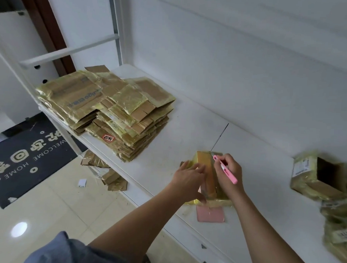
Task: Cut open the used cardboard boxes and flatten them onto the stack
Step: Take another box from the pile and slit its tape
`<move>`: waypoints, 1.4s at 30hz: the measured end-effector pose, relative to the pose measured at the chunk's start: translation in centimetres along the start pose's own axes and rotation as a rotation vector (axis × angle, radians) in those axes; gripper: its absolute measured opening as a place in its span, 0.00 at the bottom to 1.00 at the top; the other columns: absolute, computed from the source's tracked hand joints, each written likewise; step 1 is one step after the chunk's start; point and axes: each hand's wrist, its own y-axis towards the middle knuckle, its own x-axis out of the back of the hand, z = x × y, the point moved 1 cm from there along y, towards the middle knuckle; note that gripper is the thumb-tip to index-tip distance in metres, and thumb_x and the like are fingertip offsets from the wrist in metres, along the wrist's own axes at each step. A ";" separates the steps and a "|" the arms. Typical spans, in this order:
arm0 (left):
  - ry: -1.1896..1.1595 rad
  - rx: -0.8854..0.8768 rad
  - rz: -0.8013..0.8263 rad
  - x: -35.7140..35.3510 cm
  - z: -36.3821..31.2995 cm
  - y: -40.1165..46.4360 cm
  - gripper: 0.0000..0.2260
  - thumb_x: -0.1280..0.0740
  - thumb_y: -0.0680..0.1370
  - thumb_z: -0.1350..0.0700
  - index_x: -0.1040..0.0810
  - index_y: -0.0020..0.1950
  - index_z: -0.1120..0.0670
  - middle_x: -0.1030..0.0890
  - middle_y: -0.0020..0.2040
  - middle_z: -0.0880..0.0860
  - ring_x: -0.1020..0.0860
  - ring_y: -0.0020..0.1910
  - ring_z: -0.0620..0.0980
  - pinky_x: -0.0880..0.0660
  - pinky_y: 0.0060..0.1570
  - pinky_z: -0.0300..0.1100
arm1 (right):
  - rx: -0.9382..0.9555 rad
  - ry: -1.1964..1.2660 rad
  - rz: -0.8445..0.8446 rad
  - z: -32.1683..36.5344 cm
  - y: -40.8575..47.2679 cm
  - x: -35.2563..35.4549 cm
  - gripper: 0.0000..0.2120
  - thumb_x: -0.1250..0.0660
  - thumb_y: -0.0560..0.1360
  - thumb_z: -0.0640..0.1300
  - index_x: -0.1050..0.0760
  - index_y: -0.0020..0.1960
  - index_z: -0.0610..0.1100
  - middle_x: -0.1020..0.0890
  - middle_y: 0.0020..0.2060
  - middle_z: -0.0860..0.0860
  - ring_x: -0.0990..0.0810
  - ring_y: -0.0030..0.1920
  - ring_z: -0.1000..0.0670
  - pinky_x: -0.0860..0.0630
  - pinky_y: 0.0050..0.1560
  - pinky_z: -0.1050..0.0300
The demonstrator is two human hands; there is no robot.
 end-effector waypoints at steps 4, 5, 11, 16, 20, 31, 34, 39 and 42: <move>0.017 0.018 -0.004 0.2 -0.2 -0.3 0.37 0.28 0.72 0.40 0.35 0.76 0.53 0.41 0.78 0.49 0.46 0.78 0.49 0.57 0.76 0.52 | 0.022 -0.036 0.055 0.5 -0.2 0.7 0.14 0.34 0.78 0.37 0.30 0.38 0.53 0.20 0.38 0.53 0.22 0.37 0.63 0.31 0.34 0.73; 0.020 0.020 0.003 0.3 -0.3 -0.3 0.37 0.28 0.72 0.40 0.35 0.76 0.54 0.41 0.78 0.49 0.47 0.78 0.50 0.57 0.76 0.52 | 0.019 -0.039 0.071 0.5 -0.4 0.9 0.14 0.34 0.78 0.37 0.29 0.39 0.52 0.19 0.39 0.53 0.21 0.39 0.63 0.30 0.35 0.73; 0.045 0.035 0.035 0.5 -0.5 -0.4 0.36 0.30 0.72 0.40 0.36 0.76 0.52 0.44 0.79 0.49 0.49 0.79 0.49 0.58 0.76 0.51 | -0.028 -0.131 0.221 -0.1 -2.8 1.4 0.09 0.34 0.77 0.38 0.28 0.38 0.43 0.23 0.34 0.48 0.24 0.35 0.49 0.31 0.32 0.60; 0.115 0.044 0.058 0.7 -0.9 -0.4 0.35 0.31 0.73 0.38 0.35 0.75 0.52 0.42 0.78 0.50 0.47 0.78 0.49 0.59 0.77 0.52 | -0.081 -0.021 0.260 -0.6 -7.2 3.4 0.06 0.33 0.78 0.39 0.25 0.49 0.35 0.23 0.32 0.43 0.25 0.33 0.46 0.31 0.33 0.57; 0.223 0.036 0.053 0.7 -1.1 -0.2 0.34 0.34 0.74 0.37 0.36 0.75 0.53 0.40 0.77 0.52 0.45 0.78 0.50 0.58 0.76 0.54 | -0.006 0.056 0.246 -0.1 -11.6 5.5 0.09 0.33 0.79 0.41 0.26 0.41 0.40 0.26 0.30 0.47 0.29 0.29 0.57 0.34 0.29 0.62; 0.260 0.051 -0.160 -1.0 -4.3 0.0 0.39 0.37 0.69 0.26 0.27 0.64 0.57 0.30 0.65 0.57 0.36 0.67 0.57 0.45 0.73 0.49 | -0.310 0.516 -0.380 -2.4 -13.8 8.1 0.04 0.36 0.79 0.33 0.26 0.46 0.39 0.19 0.42 0.41 0.18 0.42 0.49 0.19 0.51 0.46; 0.283 0.031 0.051 -0.6 -3.3 0.8 0.46 0.27 0.67 0.35 0.42 0.76 0.55 0.49 0.78 0.61 0.51 0.77 0.66 0.51 0.76 0.57 | -0.417 0.691 -0.388 -2.6 -13.2 6.7 0.03 0.37 0.81 0.38 0.29 0.49 0.41 0.19 0.46 0.36 0.16 0.48 0.45 0.20 0.55 0.45; 0.425 0.060 -0.055 0.1 -2.8 1.6 0.38 0.26 0.71 0.41 0.41 0.74 0.52 0.29 0.68 0.54 0.28 0.66 0.57 0.32 0.65 0.48 | -0.473 0.865 -0.336 -2.0 -12.2 4.3 0.04 0.37 0.81 0.41 0.32 0.50 0.42 0.19 0.50 0.37 0.17 0.53 0.38 0.18 0.53 0.48; 0.532 0.019 -0.128 -0.8 -4.0 1.1 0.36 0.32 0.73 0.36 0.38 0.73 0.53 0.20 0.57 0.53 0.23 0.57 0.54 0.32 0.58 0.47 | -0.469 0.857 -0.401 -2.2 -11.2 4.1 0.04 0.36 0.81 0.41 0.30 0.49 0.43 0.19 0.51 0.35 0.17 0.53 0.37 0.19 0.55 0.41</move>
